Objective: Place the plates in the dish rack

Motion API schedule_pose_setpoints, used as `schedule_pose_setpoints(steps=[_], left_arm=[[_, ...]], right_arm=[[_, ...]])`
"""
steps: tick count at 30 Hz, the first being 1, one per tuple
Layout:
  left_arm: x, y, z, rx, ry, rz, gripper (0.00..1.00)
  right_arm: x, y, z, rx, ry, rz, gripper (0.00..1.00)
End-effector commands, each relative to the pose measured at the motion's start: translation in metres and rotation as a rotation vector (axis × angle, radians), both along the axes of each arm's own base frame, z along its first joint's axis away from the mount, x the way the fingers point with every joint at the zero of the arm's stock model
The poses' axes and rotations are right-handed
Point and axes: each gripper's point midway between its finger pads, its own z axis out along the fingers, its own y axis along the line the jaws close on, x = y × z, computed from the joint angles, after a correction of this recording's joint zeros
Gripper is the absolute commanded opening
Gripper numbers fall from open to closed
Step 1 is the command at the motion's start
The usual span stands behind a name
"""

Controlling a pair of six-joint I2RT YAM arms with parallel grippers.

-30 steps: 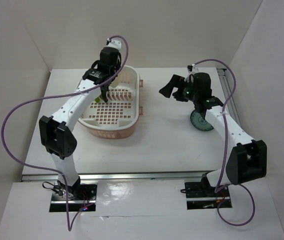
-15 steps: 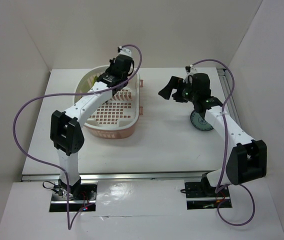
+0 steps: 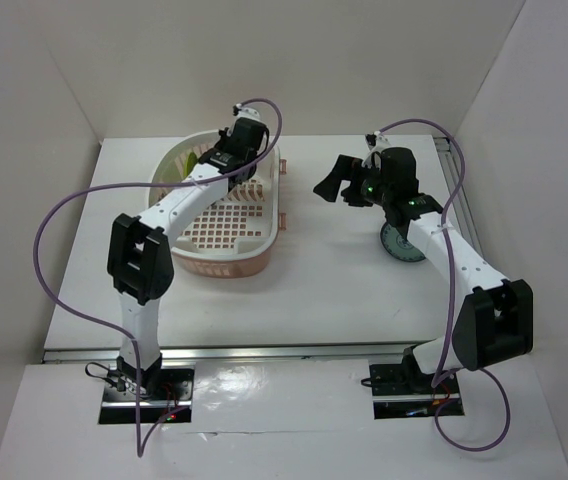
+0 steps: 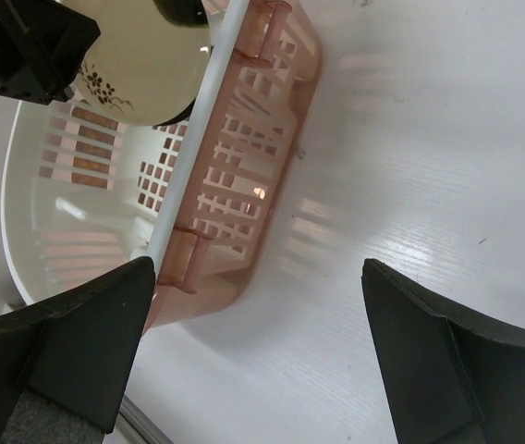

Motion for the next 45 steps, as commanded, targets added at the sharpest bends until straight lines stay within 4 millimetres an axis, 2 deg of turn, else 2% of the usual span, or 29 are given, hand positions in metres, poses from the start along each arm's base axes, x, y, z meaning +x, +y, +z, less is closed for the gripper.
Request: schedule_pose_setpoints(steps=[1, 3, 9, 11, 12, 13, 14, 17, 22, 30, 36, 37, 38, 45], left_arm=[[0.007, 0.007, 0.008, -0.066, -0.048, 0.04, 0.0], [0.007, 0.013, 0.005, -0.062, -0.04, 0.05, 0.0], [0.008, 0.01, -0.011, -0.07, -0.016, 0.051, 0.0], [0.009, 0.009, -0.007, -0.074, -0.024, 0.051, 0.0], [0.009, 0.008, -0.014, -0.07, -0.004, 0.044, 0.0], [0.011, 0.007, -0.011, -0.084, -0.017, 0.049, 0.0], [0.012, 0.005, -0.016, -0.086, -0.005, 0.041, 0.0], [0.013, 0.002, -0.01, -0.103, -0.015, 0.037, 0.0], [0.015, 0.002, -0.02, -0.094, 0.003, 0.038, 0.0], [0.015, 0.001, -0.031, -0.091, 0.025, 0.042, 0.0], [0.018, -0.002, -0.039, -0.091, 0.037, 0.036, 0.03], [0.019, -0.004, -0.035, -0.101, 0.031, 0.029, 0.03], [0.018, -0.003, -0.041, -0.093, 0.047, 0.029, 0.03], [0.021, -0.008, -0.041, -0.106, 0.053, 0.013, 0.15]], right_arm=[[0.0, 0.001, 0.017, -0.004, -0.048, 0.008, 1.0], [0.001, 0.002, 0.013, -0.006, -0.039, 0.008, 1.0], [0.002, 0.004, 0.014, -0.003, -0.038, 0.017, 1.0], [0.002, 0.004, 0.014, -0.003, -0.038, 0.017, 1.0], [0.002, 0.004, 0.014, -0.003, -0.038, 0.017, 1.0], [0.002, 0.004, 0.014, -0.003, -0.038, 0.017, 1.0], [0.001, 0.003, 0.012, -0.005, -0.029, 0.017, 1.0], [0.002, 0.004, 0.008, -0.007, -0.021, 0.017, 1.0], [0.002, 0.005, 0.013, -0.001, -0.028, 0.025, 1.0], [0.004, 0.005, 0.009, -0.004, -0.02, 0.025, 1.0], [0.006, 0.006, 0.007, -0.004, -0.02, 0.025, 1.0], [0.006, 0.006, 0.007, -0.004, -0.02, 0.025, 1.0], [0.006, 0.006, 0.007, -0.004, -0.02, 0.025, 1.0], [0.006, 0.008, 0.003, -0.002, -0.01, 0.034, 1.0]])
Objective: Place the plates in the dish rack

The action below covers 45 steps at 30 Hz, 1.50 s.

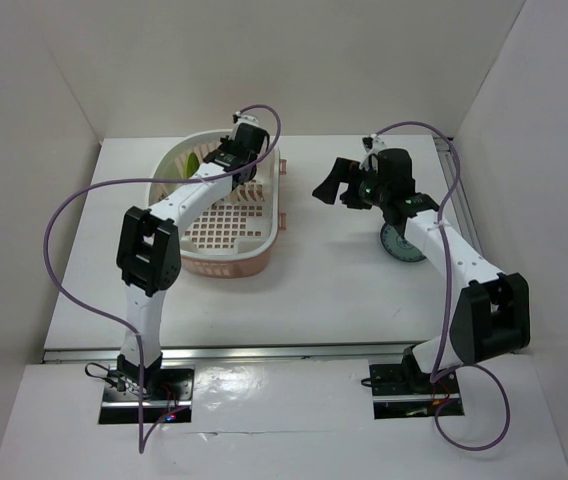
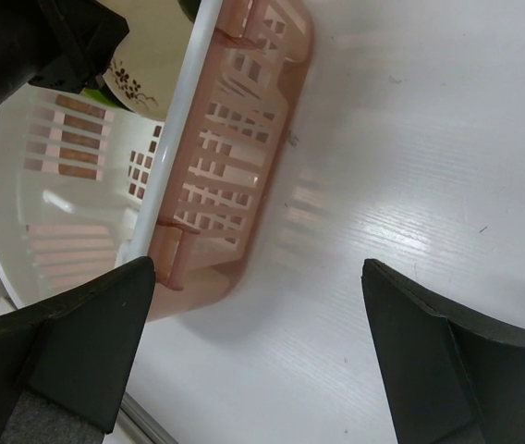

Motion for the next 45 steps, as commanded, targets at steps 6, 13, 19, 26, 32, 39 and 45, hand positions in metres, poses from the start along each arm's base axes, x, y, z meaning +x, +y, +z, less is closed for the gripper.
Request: schedule_pose_setpoints(steps=[6, 13, 19, 26, 32, 39, 45], left_arm=[[0.011, -0.008, -0.001, -0.061, -0.004, -0.012, 0.28], [0.015, -0.006, -0.003, -0.074, -0.003, -0.006, 0.42], [0.015, -0.009, 0.012, -0.097, -0.024, -0.02, 0.51], [0.012, -0.02, 0.064, -0.178, -0.103, -0.09, 0.74], [-0.009, -0.045, 0.122, -0.347, -0.157, -0.222, 0.96], [-0.059, -0.083, 0.166, -0.592, -0.139, -0.433, 1.0], [-0.096, -0.13, 0.187, -0.825, -0.06, -0.657, 1.0]], right_arm=[[0.006, 0.008, 0.015, 0.012, -0.047, 0.034, 1.0], [0.007, 0.01, 0.008, 0.012, -0.028, 0.042, 1.0], [0.012, 0.01, 0.004, 0.011, -0.015, 0.029, 1.0], [0.031, -0.025, -0.023, -0.129, 0.023, -0.165, 1.0], [0.038, -0.118, -0.047, -0.242, 0.124, -0.512, 1.0], [-0.017, -0.186, -0.119, -0.104, 0.323, -0.748, 1.0], [-0.045, -0.222, -0.15, -0.036, 0.424, -0.902, 1.0]])
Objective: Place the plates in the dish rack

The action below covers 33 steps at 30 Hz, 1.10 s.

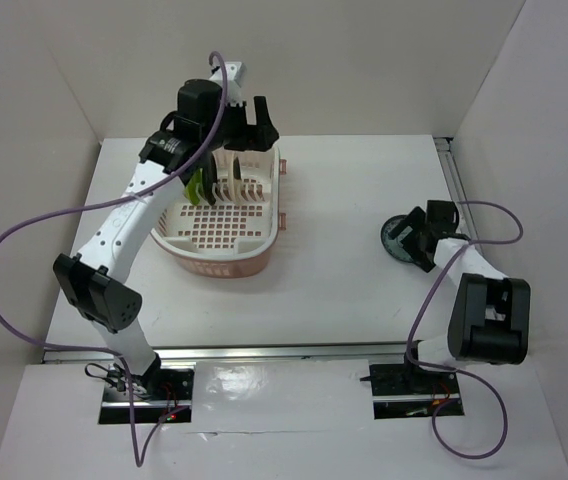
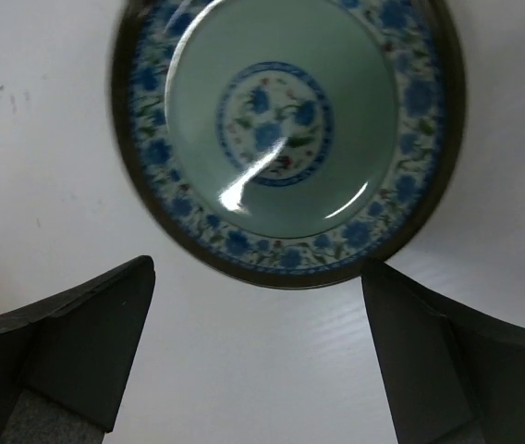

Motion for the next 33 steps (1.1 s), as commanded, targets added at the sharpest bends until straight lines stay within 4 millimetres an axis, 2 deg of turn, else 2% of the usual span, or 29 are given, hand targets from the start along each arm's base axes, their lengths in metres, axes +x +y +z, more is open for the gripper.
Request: schedule_pose_setpoints(steps=[1, 4, 8, 12, 16, 20, 22, 24, 25, 31, 33], left_arm=[[-0.022, -0.036, -0.009, -0.129, 0.094, -0.193, 1.0], [-0.026, -0.042, -0.01, -0.157, 0.109, -0.224, 1.0], [-0.03, -0.049, -0.01, -0.186, 0.13, -0.263, 1.0], [-0.034, -0.055, -0.015, -0.209, 0.158, -0.294, 1.0], [-0.034, -0.055, -0.015, -0.209, 0.158, -0.294, 1.0], [-0.037, -0.054, -0.008, -0.208, 0.132, -0.3, 1.0], [-0.036, -0.053, -0.015, -0.198, 0.138, -0.302, 1.0], [-0.039, -0.052, -0.01, -0.201, 0.128, -0.303, 1.0], [-0.04, -0.05, -0.009, -0.198, 0.125, -0.295, 1.0], [-0.04, -0.052, -0.007, -0.203, 0.117, -0.304, 1.0], [-0.04, -0.052, -0.007, -0.203, 0.117, -0.304, 1.0]], right_arm=[[0.005, -0.014, 0.018, 0.016, -0.089, -0.096, 1.0], [0.0, -0.029, 0.016, -0.02, -0.084, -0.139, 1.0], [0.0, -0.038, 0.012, -0.03, -0.075, -0.166, 0.99], [0.0, -0.035, 0.012, -0.011, -0.091, -0.174, 0.99], [-0.008, -0.045, -0.01, -0.036, -0.021, -0.212, 0.97], [-0.007, -0.05, -0.015, -0.058, -0.033, -0.229, 0.95], [-0.009, -0.049, -0.02, -0.056, -0.023, -0.229, 0.92], [-0.012, -0.051, -0.028, -0.062, 0.001, -0.234, 0.88], [-0.008, -0.051, -0.026, -0.055, -0.015, -0.246, 0.81], [-0.012, -0.053, -0.034, -0.041, -0.016, -0.273, 0.61], [-0.012, -0.052, -0.037, -0.034, -0.007, -0.281, 0.51]])
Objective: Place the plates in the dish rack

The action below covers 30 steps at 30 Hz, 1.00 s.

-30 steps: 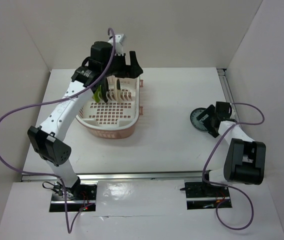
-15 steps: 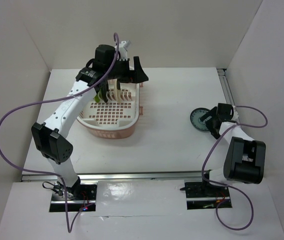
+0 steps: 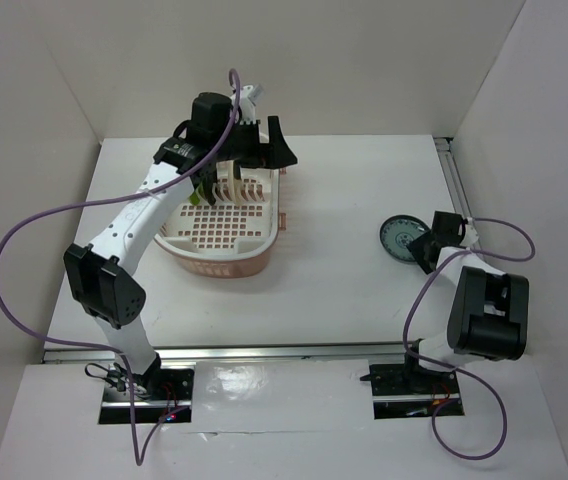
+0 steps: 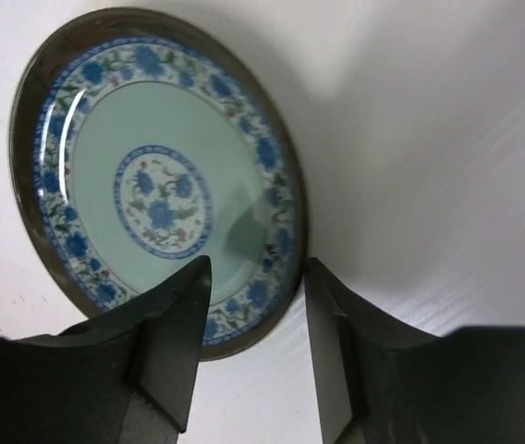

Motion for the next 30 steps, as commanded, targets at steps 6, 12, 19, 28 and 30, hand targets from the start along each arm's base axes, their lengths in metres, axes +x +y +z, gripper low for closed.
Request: schedule_pose_setpoints(steps=[6, 12, 19, 28, 30], left_arm=[[-0.008, 0.0, 0.032, -0.046, -0.083, -0.031, 1.0], [-0.008, 0.0, 0.028, -0.043, -0.074, -0.031, 1.0], [-0.008, -0.003, 0.022, -0.047, -0.063, -0.05, 1.0], [-0.004, -0.005, 0.013, -0.04, -0.046, -0.05, 1.0], [-0.002, -0.006, 0.009, -0.036, -0.037, -0.05, 1.0]], right_arm=[[-0.008, -0.005, -0.019, 0.013, 0.029, -0.069, 0.37], [-0.011, -0.006, -0.028, 0.041, 0.073, -0.103, 0.0], [0.004, -0.002, -0.013, 0.079, 0.014, -0.094, 0.0], [0.056, 0.013, 0.114, 0.116, -0.498, -0.006, 0.0], [0.064, 0.016, 0.136, 0.123, -0.547, 0.024, 0.0]])
